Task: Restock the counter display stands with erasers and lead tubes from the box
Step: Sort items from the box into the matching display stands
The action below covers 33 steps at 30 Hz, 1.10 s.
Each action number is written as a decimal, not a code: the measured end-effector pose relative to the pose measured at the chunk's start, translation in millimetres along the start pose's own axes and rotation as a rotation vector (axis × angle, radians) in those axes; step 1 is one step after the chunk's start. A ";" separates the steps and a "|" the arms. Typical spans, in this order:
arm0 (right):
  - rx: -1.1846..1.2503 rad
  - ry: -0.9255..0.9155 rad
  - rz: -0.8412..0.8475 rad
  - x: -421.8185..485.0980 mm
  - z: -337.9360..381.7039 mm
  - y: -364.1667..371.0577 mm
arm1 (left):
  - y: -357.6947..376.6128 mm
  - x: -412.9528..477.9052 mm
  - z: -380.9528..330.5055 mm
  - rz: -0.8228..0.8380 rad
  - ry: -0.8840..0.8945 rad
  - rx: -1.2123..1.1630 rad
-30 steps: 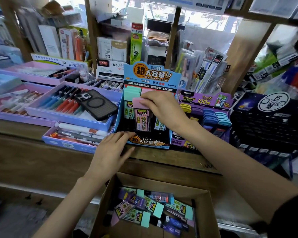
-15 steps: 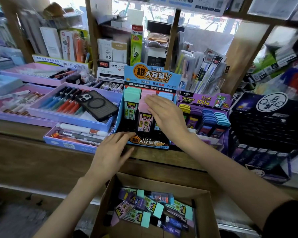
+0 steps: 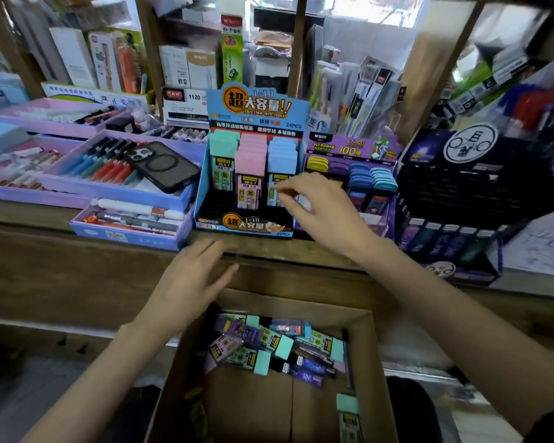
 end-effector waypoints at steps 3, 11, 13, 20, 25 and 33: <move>0.050 0.096 0.153 -48.0 -9.5 5.3 | 27.9 -28.3 -10.7 0.124 -0.029 -0.078; 0.172 0.574 0.540 -174.9 -88.7 90.6 | 147.1 -99.2 18.5 0.516 -0.368 -0.187; 0.187 0.688 0.563 -200.6 -107.6 118.0 | 168.2 -111.7 28.2 0.572 -0.417 -0.131; 0.117 0.984 0.473 -249.5 -149.7 180.1 | 213.1 -107.4 43.7 0.687 -0.431 0.065; 0.056 0.980 0.486 -261.2 -155.5 199.8 | 230.9 -115.2 45.7 0.772 -0.504 0.084; -0.037 0.859 0.423 -274.7 -138.9 205.1 | 234.0 -150.1 26.4 0.846 -0.352 0.366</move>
Point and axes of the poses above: each hand's wrist, its own x-axis towards the middle knuckle, its own y-axis out of the palm, z = x × y, the point moved 3 cm from there along x, towards the middle knuckle, and after that the axes turned 10 degrees about x, right-handed, at the moved point
